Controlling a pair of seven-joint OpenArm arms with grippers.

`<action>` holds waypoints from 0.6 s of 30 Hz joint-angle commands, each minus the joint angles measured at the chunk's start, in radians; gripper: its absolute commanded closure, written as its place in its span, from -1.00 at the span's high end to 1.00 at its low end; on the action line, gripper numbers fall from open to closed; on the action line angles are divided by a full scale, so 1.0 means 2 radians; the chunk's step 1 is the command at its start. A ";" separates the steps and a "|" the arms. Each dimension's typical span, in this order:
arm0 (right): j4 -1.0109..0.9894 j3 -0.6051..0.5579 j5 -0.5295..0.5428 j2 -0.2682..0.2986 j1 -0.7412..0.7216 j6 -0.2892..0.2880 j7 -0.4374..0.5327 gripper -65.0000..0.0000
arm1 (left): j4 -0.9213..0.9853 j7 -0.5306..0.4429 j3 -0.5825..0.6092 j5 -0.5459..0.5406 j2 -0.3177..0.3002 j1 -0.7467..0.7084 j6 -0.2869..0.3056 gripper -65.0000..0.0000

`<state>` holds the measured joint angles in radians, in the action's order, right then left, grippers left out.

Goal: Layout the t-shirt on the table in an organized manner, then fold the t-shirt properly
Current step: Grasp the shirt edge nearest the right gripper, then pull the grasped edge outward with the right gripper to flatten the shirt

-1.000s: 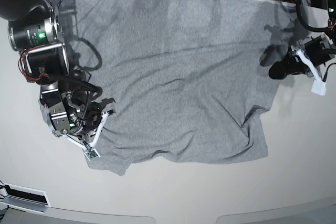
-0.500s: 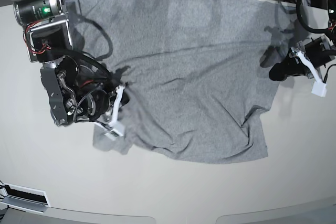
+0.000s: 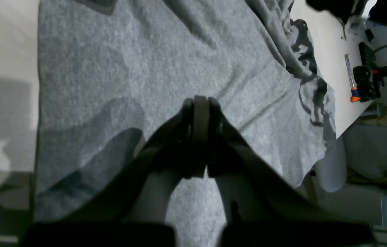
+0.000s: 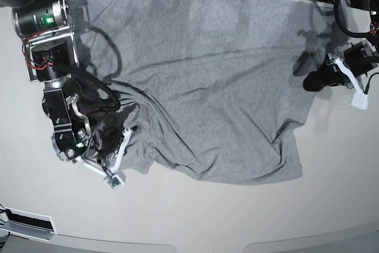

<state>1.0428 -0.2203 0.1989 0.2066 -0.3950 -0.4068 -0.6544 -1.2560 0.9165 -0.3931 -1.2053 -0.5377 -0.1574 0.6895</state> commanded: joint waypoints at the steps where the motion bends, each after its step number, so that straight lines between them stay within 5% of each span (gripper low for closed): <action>1: -0.005 0.002 0.001 0.003 -0.013 0.000 0.012 -1.00 | -0.007 -0.009 -0.004 -0.013 -0.011 0.004 0.004 -1.00; 4: -0.047 0.002 0.001 0.003 -0.013 -0.003 0.039 -1.00 | -0.007 -0.009 -0.004 -0.013 -0.011 0.004 0.004 -1.00; 11: -0.123 0.002 -0.043 0.001 -0.013 -0.067 0.099 -1.00 | -0.007 -0.009 -0.004 -0.013 -0.011 0.004 0.004 -1.00; 13: -0.123 0.002 -0.078 0.002 -0.013 -0.023 0.099 -1.00 | -0.007 -0.009 -0.004 -0.013 -0.011 0.004 0.004 -1.00; 18: -0.123 0.002 -0.121 0.013 -0.034 0.138 0.099 -1.00 | -0.007 -0.009 -0.004 -0.011 -0.011 0.004 0.004 -1.00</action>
<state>0.7837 -0.2211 -0.0380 0.2157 -0.4313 -0.1318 -0.4690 -1.2560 0.9165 -0.3931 -1.2045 -0.5377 -0.1574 0.6891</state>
